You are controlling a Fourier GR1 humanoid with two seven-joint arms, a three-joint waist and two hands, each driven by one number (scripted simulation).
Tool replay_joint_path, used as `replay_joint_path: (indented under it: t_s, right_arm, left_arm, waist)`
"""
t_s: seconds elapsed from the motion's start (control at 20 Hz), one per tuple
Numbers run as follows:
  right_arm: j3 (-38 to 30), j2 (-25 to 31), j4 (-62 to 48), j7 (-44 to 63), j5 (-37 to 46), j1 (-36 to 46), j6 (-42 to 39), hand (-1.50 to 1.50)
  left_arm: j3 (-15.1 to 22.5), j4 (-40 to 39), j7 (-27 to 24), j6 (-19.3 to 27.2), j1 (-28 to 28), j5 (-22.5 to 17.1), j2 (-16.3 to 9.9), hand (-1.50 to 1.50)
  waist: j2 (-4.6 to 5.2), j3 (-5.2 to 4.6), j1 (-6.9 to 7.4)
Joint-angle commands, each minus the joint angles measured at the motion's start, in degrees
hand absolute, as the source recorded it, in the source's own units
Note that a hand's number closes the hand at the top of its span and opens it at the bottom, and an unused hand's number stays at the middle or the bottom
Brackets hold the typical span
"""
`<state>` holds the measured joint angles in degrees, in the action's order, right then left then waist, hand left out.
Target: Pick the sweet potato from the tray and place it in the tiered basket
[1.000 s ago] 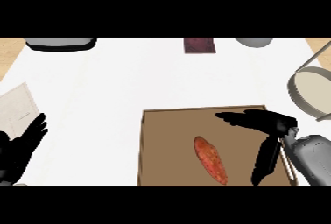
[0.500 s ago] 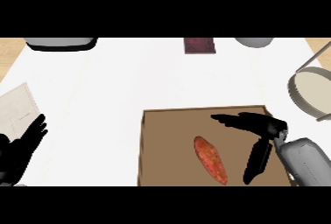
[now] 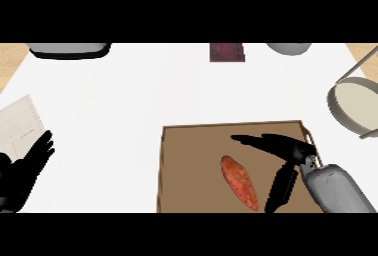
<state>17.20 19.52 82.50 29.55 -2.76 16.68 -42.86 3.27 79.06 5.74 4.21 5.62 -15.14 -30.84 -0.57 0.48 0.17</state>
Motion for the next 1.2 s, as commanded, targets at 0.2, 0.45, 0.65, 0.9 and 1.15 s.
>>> replay_joint_path:
  t_s: [0.2,0.45,0.65,0.9,1.15]
  right_arm:
    - [1.6,-5.5,-8.7,-4.7,6.6,0.9,0.7,-1.50]
    - [1.4,-5.0,-5.9,-6.2,7.7,-2.3,-0.3,-1.50]
    - [3.0,-9.3,-5.5,-2.1,6.6,-1.4,-0.7,-1.50]
    - [3.9,-9.7,1.1,-10.7,11.9,-6.7,3.9,1.50]
    - [-0.4,-10.7,-0.5,-12.8,12.5,-5.6,6.1,1.50]
  left_arm:
    - [-0.2,0.9,-0.9,1.5,-0.2,0.9,4.0,0.00]
    - [-2.6,-4.2,-0.4,-1.6,-4.3,-1.1,1.7,0.00]
    - [-0.9,-1.3,-0.9,-0.9,-1.7,-0.9,1.8,0.00]
    - [-2.0,-2.7,-2.5,-1.7,-0.8,-1.5,2.2,0.00]
    - [-2.3,-0.9,-1.4,-2.0,-0.2,-0.4,1.6,0.00]
  waist:
    - [0.67,-0.45,0.43]
    - [0.68,-0.47,-0.10]
    - [0.64,-0.47,0.26]
    - [0.57,-0.48,-0.17]
    - [0.58,-0.46,0.08]
